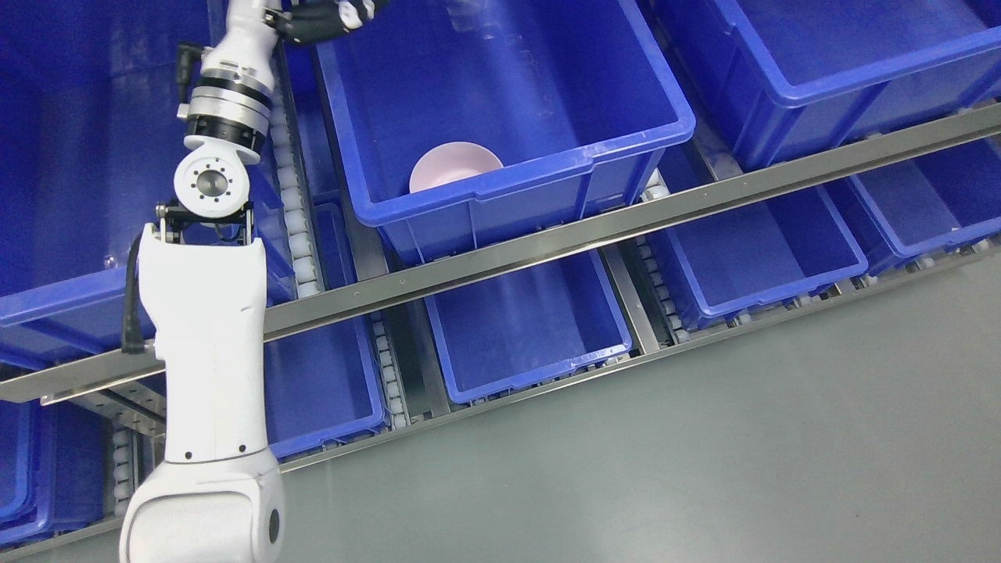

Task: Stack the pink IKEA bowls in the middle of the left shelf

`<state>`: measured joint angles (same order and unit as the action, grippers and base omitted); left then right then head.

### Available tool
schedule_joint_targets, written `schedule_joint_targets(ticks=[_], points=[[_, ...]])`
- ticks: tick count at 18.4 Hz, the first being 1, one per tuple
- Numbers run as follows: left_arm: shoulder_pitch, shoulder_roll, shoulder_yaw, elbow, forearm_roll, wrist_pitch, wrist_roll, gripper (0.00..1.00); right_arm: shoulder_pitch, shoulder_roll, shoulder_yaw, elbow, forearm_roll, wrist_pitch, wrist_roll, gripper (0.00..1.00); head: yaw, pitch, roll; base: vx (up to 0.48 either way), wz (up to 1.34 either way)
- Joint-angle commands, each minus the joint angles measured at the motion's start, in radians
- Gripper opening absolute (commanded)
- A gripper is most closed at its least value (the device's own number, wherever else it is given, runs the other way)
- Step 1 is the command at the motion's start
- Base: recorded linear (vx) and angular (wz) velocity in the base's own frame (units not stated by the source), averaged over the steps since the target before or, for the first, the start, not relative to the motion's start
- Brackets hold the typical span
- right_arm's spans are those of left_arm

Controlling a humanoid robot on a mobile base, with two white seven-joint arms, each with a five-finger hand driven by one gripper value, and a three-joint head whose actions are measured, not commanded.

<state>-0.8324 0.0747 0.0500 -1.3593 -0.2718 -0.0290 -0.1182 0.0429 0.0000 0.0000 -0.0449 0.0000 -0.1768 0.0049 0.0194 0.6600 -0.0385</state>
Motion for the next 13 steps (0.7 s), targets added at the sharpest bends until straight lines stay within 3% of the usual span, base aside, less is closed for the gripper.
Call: schedule_joint_targets(ticks=[1, 13], points=[[0.129, -0.057, 0.081, -0.196, 0.164, 0.089, 0.057, 1.0, 0.0, -0.017, -0.011, 0.0, 0.008, 0.0, 0.0, 1.0, 0.0, 0.0, 0.0, 0.0, 0.0], [0.171, -0.057, 0.051, -0.228, 0.164, 0.103, 0.06, 1.0, 0.0, -0.017, -0.011, 0.0, 0.008, 0.0, 0.0, 1.0, 0.0, 0.0, 0.0, 0.0, 0.0]])
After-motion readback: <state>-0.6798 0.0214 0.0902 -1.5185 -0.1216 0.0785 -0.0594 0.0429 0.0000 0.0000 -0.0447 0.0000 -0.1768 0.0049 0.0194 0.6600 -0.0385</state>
